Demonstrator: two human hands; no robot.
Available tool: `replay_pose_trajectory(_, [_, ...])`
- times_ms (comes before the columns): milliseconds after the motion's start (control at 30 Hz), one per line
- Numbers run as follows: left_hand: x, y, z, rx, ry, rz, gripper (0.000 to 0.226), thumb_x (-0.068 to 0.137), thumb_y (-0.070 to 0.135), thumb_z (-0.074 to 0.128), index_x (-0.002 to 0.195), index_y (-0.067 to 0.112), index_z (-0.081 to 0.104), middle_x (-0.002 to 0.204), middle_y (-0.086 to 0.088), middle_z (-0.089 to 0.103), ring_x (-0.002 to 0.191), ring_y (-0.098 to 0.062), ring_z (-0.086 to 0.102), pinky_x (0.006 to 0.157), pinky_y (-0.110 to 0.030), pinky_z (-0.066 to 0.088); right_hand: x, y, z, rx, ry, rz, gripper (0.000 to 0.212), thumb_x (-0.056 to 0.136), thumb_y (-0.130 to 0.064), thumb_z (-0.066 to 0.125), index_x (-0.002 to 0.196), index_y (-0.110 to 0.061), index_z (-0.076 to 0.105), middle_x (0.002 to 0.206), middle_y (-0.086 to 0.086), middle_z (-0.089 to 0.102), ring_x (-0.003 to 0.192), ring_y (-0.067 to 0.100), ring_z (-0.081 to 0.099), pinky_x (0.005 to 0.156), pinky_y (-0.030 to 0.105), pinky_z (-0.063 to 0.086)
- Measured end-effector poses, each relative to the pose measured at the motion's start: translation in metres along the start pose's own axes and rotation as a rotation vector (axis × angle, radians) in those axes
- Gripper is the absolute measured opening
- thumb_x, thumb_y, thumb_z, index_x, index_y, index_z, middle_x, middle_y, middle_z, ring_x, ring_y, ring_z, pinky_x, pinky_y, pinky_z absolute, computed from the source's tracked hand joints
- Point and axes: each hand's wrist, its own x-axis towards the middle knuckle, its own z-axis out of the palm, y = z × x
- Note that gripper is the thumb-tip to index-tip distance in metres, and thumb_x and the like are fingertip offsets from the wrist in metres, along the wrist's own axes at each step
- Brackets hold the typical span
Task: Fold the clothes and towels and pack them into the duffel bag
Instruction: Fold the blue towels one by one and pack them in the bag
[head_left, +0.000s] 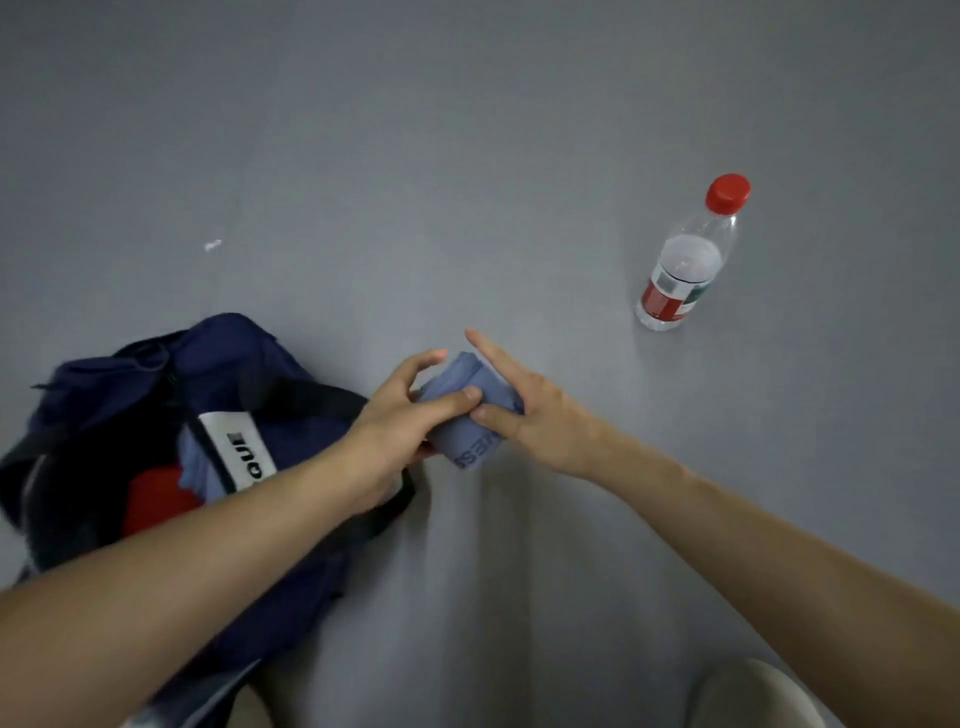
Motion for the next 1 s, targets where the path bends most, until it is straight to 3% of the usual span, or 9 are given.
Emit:
replay_pose_trajectory(167, [-0.079,0.045,-0.109,0.084,-0.011,0.145,0.06,0.067,0.047,0.085,0.122,0.043,0.063,0.114,-0.008,0.072,0.105,-0.023,0.072,0.09,-0.045,0.058,0.034,-0.108,0.04,-0.143,-0.307,-0.148,0.077,0.098,-0.018,0.061,0.158,-0.036,0.016,0.151,-0.014,0.041,0.13,-0.003,0.045,0.102,0.008,0.038])
replay_pose_trajectory(233, [-0.099,0.046,-0.133,0.061,0.039,0.209,0.054,0.074,0.043,0.085,0.123,0.042,0.064,0.114,-0.013,0.071,0.106,-0.026,0.071,0.091,-0.044,0.058,0.045,-0.135,0.057,-0.196,-0.345,-0.164,0.078,0.097,-0.024,0.063,0.158,-0.038,0.016,0.152,-0.016,0.039,0.131,-0.003,0.044,0.105,0.011,0.038])
replay_pose_trajectory(333, [-0.114,0.03,-0.174,-0.038,0.252,0.304,0.039,0.082,0.033,0.081,0.118,0.039,0.068,0.112,-0.014,0.07,0.105,-0.031,0.07,0.091,-0.045,0.058,0.068,-0.161,0.104,-0.244,-0.279,-0.167,0.076,0.096,-0.037,0.063,0.157,-0.041,0.017,0.149,-0.006,0.048,0.132,0.01,0.049,0.112,0.034,0.04])
replay_pose_trajectory(467, [-0.105,-0.01,-0.216,-0.179,0.486,0.315,0.029,0.091,0.022,0.074,0.117,0.03,0.065,0.082,0.007,0.072,0.085,-0.015,0.073,0.071,-0.028,0.059,0.09,-0.152,0.166,-0.347,-0.071,-0.129,0.074,0.095,-0.046,0.059,0.155,-0.045,0.016,0.135,0.0,0.059,0.122,0.019,0.055,0.104,0.034,0.043])
replay_pose_trajectory(600, [-0.087,-0.073,-0.226,-0.214,0.568,0.2,0.024,0.092,0.022,0.073,0.112,0.032,0.064,0.094,0.0,0.07,0.091,-0.019,0.071,0.076,-0.033,0.059,0.074,-0.1,0.21,-0.702,-0.016,-0.117,0.078,0.097,-0.044,0.053,0.155,-0.047,0.0,0.164,0.014,0.012,0.15,0.031,0.015,0.116,0.046,0.03])
replay_pose_trajectory(700, [-0.075,-0.108,-0.229,-0.086,0.617,0.117,0.027,0.095,0.025,0.068,0.118,0.036,0.06,0.11,0.001,0.064,0.102,-0.019,0.064,0.088,-0.036,0.056,0.06,-0.073,0.226,-1.0,-0.074,-0.145,0.079,0.098,-0.029,0.049,0.156,-0.044,-0.003,0.164,0.021,-0.003,0.151,0.041,0.007,0.119,0.049,0.024])
replay_pose_trajectory(867, [-0.051,-0.125,-0.242,0.05,0.64,0.075,0.038,0.102,0.025,0.055,0.139,0.023,0.05,0.123,0.001,0.062,0.115,-0.02,0.06,0.1,-0.038,0.051,0.063,-0.07,0.229,-0.994,-0.116,-0.095,0.09,0.093,-0.017,0.052,0.158,-0.025,-0.009,0.166,0.01,-0.01,0.152,0.031,0.009,0.115,0.037,0.035])
replay_pose_trajectory(933, [-0.043,-0.131,-0.244,0.095,0.671,0.068,0.043,0.103,0.023,0.052,0.145,0.021,0.043,0.131,-0.002,0.057,0.119,-0.018,0.055,0.101,-0.032,0.046,0.064,-0.071,0.23,-0.921,-0.098,-0.106,0.096,0.09,-0.01,0.055,0.158,-0.022,-0.012,0.166,0.003,-0.01,0.151,0.023,0.016,0.101,0.024,0.046])
replay_pose_trajectory(1000, [-0.039,-0.141,-0.245,0.183,0.706,0.041,0.046,0.105,0.023,0.048,0.149,0.021,0.036,0.136,-0.01,0.053,0.122,-0.024,0.054,0.102,-0.035,0.045,0.063,-0.072,0.231,-0.897,-0.093,-0.127,0.102,0.086,-0.004,0.057,0.157,-0.023,-0.014,0.167,-0.002,-0.01,0.143,0.017,0.031,0.077,0.011,0.044])
